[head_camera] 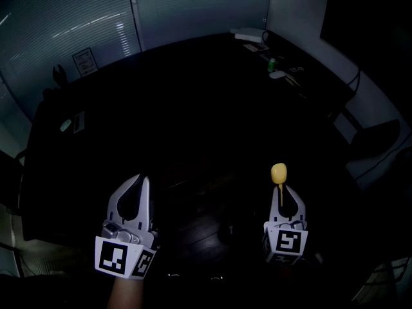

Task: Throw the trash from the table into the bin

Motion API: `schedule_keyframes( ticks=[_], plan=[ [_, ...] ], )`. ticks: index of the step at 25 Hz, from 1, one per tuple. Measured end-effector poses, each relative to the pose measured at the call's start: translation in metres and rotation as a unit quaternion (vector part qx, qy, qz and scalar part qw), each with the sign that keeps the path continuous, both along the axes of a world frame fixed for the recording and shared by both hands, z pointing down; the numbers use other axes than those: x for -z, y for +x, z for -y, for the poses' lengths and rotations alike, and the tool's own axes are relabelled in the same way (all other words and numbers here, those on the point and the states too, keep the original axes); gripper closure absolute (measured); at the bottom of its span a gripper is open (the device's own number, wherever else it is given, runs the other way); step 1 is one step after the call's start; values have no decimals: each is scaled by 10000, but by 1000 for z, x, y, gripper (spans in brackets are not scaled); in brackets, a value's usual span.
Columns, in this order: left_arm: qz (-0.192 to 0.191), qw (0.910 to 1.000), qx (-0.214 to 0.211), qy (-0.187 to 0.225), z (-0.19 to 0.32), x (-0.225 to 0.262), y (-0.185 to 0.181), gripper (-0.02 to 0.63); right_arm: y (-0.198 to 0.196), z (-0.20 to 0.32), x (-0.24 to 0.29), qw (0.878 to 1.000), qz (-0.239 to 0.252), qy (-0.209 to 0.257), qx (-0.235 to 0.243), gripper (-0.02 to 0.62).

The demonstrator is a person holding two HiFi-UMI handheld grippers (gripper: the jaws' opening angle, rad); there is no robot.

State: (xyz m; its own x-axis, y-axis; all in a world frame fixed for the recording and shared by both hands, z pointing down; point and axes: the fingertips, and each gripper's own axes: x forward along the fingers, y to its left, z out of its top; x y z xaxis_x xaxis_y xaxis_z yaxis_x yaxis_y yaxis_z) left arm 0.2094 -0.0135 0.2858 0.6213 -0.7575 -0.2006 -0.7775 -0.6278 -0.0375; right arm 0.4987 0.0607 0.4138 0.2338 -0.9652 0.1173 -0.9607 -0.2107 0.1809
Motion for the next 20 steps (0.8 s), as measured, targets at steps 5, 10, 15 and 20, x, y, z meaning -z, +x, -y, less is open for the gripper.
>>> schedule_keyframes(
  ticks=[5, 10, 15, 20],
  plan=[
    [76, 9999, 28, -65, 3, -9, -1, 606, 19, 7, -111, 9903, 624, -1228, -169, 542],
    [159, 9998, 57, -121, 6, -19, -3, 606, 25, 0, -225, 9591, 1010, -2629, -269, 542],
    [249, 9995, 133, -173, 9, -31, -8, 606, 23, -6, -278, 9428, 1132, -3127, -254, 541],
    [308, 9991, 187, -214, 11, -37, -11, 606, 19, -7, -307, 9280, 1287, -3494, -139, 541]
  ],
)
